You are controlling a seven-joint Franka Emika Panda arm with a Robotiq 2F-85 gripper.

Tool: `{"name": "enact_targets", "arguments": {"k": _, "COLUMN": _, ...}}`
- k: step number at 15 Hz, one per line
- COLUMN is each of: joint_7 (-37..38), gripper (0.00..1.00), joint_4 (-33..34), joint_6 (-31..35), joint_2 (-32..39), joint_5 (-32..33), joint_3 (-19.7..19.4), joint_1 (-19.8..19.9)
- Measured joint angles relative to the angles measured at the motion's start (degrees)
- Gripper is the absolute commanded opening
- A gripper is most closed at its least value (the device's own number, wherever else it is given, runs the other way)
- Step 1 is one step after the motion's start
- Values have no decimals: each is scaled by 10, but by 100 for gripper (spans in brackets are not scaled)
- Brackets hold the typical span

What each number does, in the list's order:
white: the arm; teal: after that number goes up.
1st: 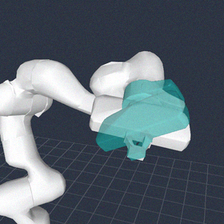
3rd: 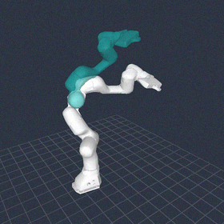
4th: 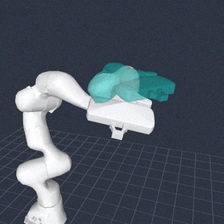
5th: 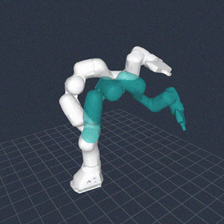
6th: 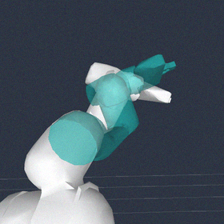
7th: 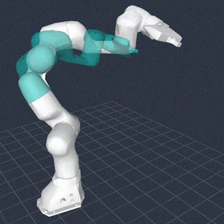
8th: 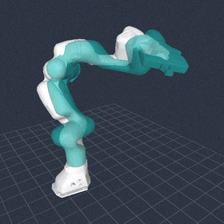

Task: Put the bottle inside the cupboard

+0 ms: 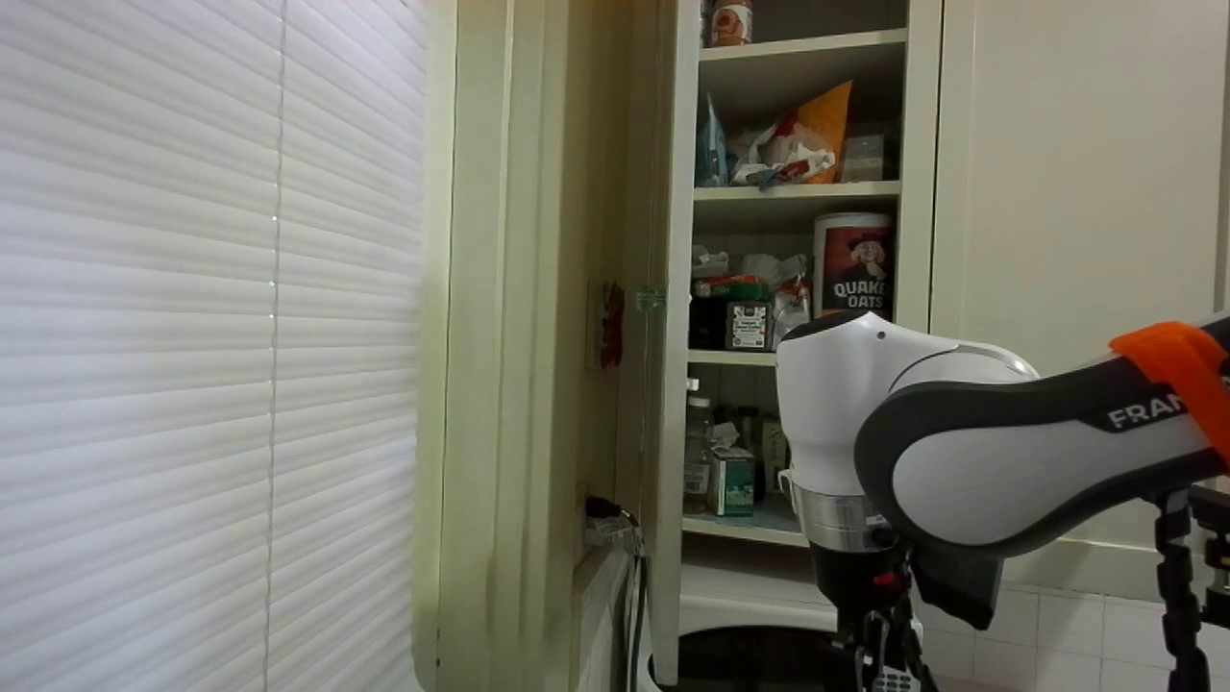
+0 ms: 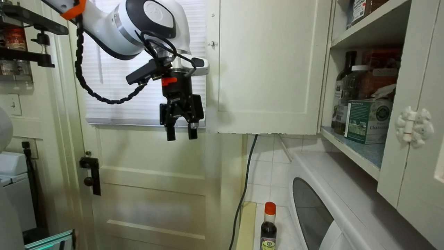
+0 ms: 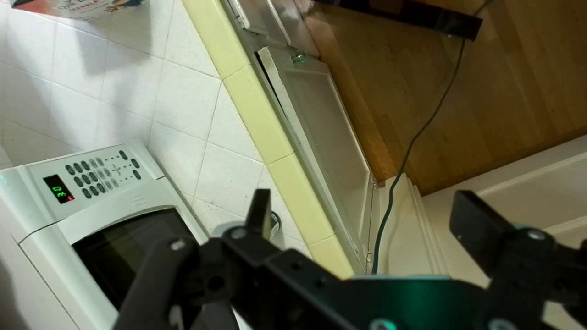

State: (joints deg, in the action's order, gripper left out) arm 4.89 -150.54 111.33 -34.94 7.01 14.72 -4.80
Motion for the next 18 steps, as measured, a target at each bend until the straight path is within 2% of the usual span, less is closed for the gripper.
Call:
{"name": "enact_targets", "arguments": {"k": 5, "joint_7": 7, "gripper": 100, "joint_4": 0, "joint_6": 5, "joint_2": 1, "joint_5": 1, "joint_3": -3, "joint_1": -1}}
{"name": "enact_targets", "arguments": {"k": 9, "joint_7": 69, "gripper": 100, "joint_4": -9, "joint_6": 75, "joint_2": 24, "joint_5": 8, "joint_3": -10, "joint_1": 17}}
{"name": "enact_targets", "arguments": {"k": 14, "joint_7": 149, "gripper": 100, "joint_4": -38, "joint_6": 233, "joint_2": 86, "joint_5": 24, "joint_3": -20, "joint_1": 64}}
{"name": "enact_targets", "arguments": {"k": 16, "joint_7": 182, "gripper": 100, "joint_4": -51, "joint_6": 318, "joint_2": 117, "joint_5": 52, "joint_3": -20, "joint_1": 92}}
{"name": "enact_targets", "arguments": {"k": 18, "joint_7": 234, "gripper": 100, "joint_4": -62, "joint_6": 405, "joint_2": 149, "joint_5": 107, "joint_3": -12, "joint_1": 131}}
